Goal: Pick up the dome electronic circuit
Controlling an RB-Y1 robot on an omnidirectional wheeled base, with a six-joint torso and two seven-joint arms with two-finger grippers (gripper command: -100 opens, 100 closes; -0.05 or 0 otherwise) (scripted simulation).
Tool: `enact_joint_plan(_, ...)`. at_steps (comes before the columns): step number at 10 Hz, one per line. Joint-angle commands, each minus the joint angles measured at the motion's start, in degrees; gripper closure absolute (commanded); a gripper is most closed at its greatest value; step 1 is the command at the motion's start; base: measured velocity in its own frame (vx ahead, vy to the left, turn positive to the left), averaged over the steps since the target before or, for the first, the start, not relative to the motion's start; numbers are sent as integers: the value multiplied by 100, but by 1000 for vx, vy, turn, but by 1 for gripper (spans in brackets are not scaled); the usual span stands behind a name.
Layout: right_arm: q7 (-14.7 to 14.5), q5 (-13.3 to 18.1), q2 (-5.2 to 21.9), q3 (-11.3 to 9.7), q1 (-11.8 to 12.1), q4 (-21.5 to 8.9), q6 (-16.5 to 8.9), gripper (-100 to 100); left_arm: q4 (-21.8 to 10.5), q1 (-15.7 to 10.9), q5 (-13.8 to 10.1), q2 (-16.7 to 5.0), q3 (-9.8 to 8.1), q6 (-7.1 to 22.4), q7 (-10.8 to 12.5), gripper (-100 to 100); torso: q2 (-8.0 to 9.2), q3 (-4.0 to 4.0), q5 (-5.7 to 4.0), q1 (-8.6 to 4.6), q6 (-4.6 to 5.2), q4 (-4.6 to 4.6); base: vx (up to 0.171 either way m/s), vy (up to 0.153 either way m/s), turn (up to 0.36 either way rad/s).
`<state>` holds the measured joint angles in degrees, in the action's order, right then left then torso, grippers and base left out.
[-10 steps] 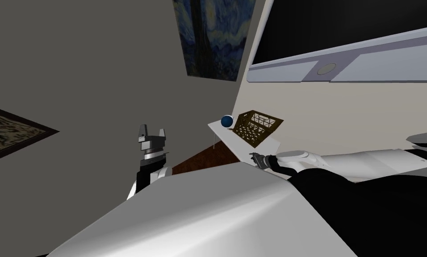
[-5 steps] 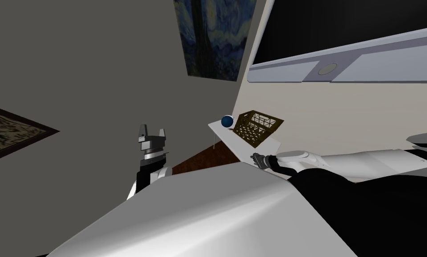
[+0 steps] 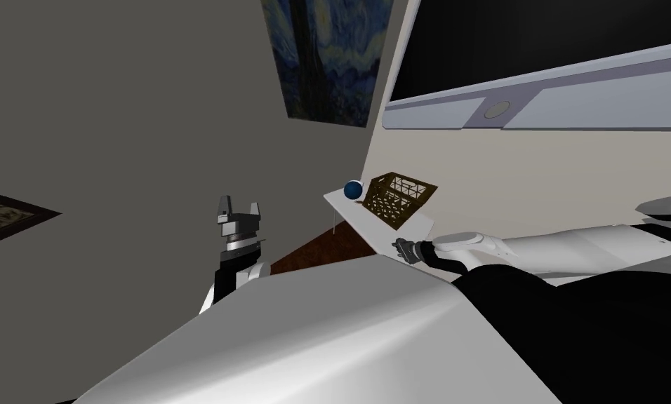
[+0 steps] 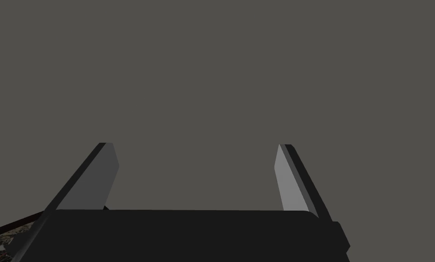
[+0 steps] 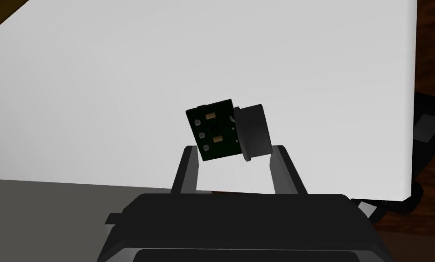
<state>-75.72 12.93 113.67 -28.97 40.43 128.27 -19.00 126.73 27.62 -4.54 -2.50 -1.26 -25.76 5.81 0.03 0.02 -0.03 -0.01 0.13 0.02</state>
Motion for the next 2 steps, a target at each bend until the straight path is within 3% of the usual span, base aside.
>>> enact_joint_plan(1, 0, 0, 0, 0, 0, 0, 0, 100, 0, 0, 0, 0, 0, 0, 0, 0, 0, 0, 0, 0, 0, 0, -5, -7, -19)
enact_joint_plan(2, 5, -3, 11, -1, -1, 10, -2, 0, 0, 0, 0, 0, 0, 0, 0, 0, -3, -1, -1, 3, -3, 0, 0, 0, 0)
